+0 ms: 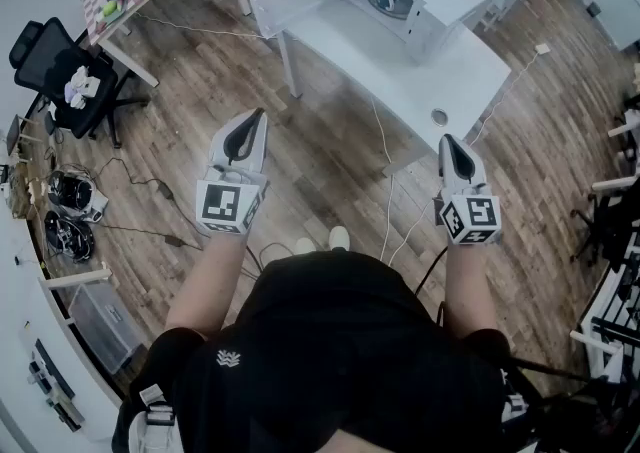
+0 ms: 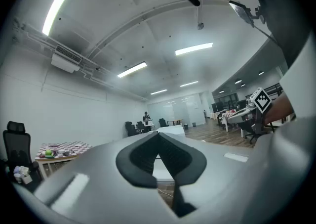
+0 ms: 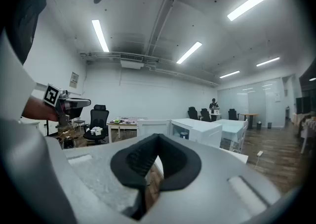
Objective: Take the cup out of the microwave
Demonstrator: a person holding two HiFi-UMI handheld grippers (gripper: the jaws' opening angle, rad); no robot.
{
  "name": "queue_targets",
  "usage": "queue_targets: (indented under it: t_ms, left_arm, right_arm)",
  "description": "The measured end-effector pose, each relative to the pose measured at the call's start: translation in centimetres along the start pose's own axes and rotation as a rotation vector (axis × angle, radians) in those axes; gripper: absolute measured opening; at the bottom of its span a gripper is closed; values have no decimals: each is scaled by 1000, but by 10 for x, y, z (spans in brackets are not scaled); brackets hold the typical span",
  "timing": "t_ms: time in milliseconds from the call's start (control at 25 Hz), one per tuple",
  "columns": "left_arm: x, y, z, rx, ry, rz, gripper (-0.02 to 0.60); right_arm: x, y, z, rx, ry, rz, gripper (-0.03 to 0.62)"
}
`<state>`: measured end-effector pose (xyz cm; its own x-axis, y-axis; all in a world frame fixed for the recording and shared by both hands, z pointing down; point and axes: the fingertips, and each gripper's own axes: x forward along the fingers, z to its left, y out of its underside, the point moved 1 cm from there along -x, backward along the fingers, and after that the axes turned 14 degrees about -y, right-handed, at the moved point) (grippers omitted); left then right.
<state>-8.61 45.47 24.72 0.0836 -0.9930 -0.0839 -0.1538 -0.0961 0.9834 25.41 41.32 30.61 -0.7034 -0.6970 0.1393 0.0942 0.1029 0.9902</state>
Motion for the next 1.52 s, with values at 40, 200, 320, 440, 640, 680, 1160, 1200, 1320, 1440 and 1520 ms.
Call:
queue_targets:
  t_ms: [40,200,320,440,640,680,1160,1200,1320,1440,1520]
  left_arm:
    - [1,0,-2,1,1,1,0]
    - [10,-4,-11,5,7,3,0]
    - [19,-9,-17,10,11,2,1]
    - [24,-12,-25,24,7,-3,1]
    - [31,-6,-30,37,-25,3,1]
    - [32,-4,-29,36,-31,6,2]
    - [89,15,-18,33,-18,-21,0]
    - [98,17,-17,33,-9,-21,1]
    - [125,21,-10,36,15,-20,0]
    - [155,27,-2,32,37,-19,0]
    - [179,31,3,27,55,-21,1]
  right_arm:
    - [-1,1,-1,1,-1,0,0]
    - [-3,2,-9,5,-6,0,0]
    - [0,3,-16,2,-21,2,0]
    - [4,3,-22,-13,-46,-8,0]
    - [18,9,-34,-46,-70,3,0]
    - [21,11,-35,-48,-77,7,0]
    - [68,20,-63,-31,-68,13,0]
    - [73,21,-67,-25,-59,7,0]
    - [91,23,-73,-10,-40,4,0]
    - [113,26,-80,1,-30,23,0]
    - [130,24,-88,0,-24,31,0]
